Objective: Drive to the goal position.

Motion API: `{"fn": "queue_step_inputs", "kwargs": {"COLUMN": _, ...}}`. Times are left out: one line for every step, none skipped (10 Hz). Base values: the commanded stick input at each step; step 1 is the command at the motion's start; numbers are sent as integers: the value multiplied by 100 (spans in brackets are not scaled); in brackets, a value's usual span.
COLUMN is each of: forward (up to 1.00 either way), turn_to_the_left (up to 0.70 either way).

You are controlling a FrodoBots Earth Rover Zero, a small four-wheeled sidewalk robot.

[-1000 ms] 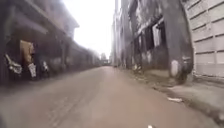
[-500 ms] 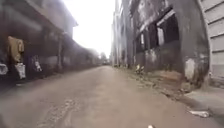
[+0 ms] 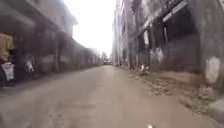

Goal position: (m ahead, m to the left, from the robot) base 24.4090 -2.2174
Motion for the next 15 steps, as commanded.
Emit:
{"fn": "queue_step_inputs", "kwargs": {"forward": 100, "turn_to_the_left": 0}}
{"fn": "queue_step_inputs", "kwargs": {"forward": 100, "turn_to_the_left": 0}}
{"fn": "queue_step_inputs", "kwargs": {"forward": 100, "turn_to_the_left": 0}}
{"fn": "queue_step_inputs", "kwargs": {"forward": 100, "turn_to_the_left": 0}}
{"fn": "queue_step_inputs", "kwargs": {"forward": 100, "turn_to_the_left": 0}}
{"fn": "queue_step_inputs", "kwargs": {"forward": 100, "turn_to_the_left": 0}}
{"fn": "queue_step_inputs", "kwargs": {"forward": 100, "turn_to_the_left": 0}}
{"fn": "queue_step_inputs", "kwargs": {"forward": 100, "turn_to_the_left": 0}}
{"fn": "queue_step_inputs", "kwargs": {"forward": 100, "turn_to_the_left": 0}}
{"fn": "queue_step_inputs", "kwargs": {"forward": 100, "turn_to_the_left": 0}}
{"fn": "queue_step_inputs", "kwargs": {"forward": 100, "turn_to_the_left": 25}}
{"fn": "queue_step_inputs", "kwargs": {"forward": 100, "turn_to_the_left": 5}}
{"fn": "queue_step_inputs", "kwargs": {"forward": 100, "turn_to_the_left": 0}}
{"fn": "queue_step_inputs", "kwargs": {"forward": 100, "turn_to_the_left": 0}}
{"fn": "queue_step_inputs", "kwargs": {"forward": 100, "turn_to_the_left": 0}}
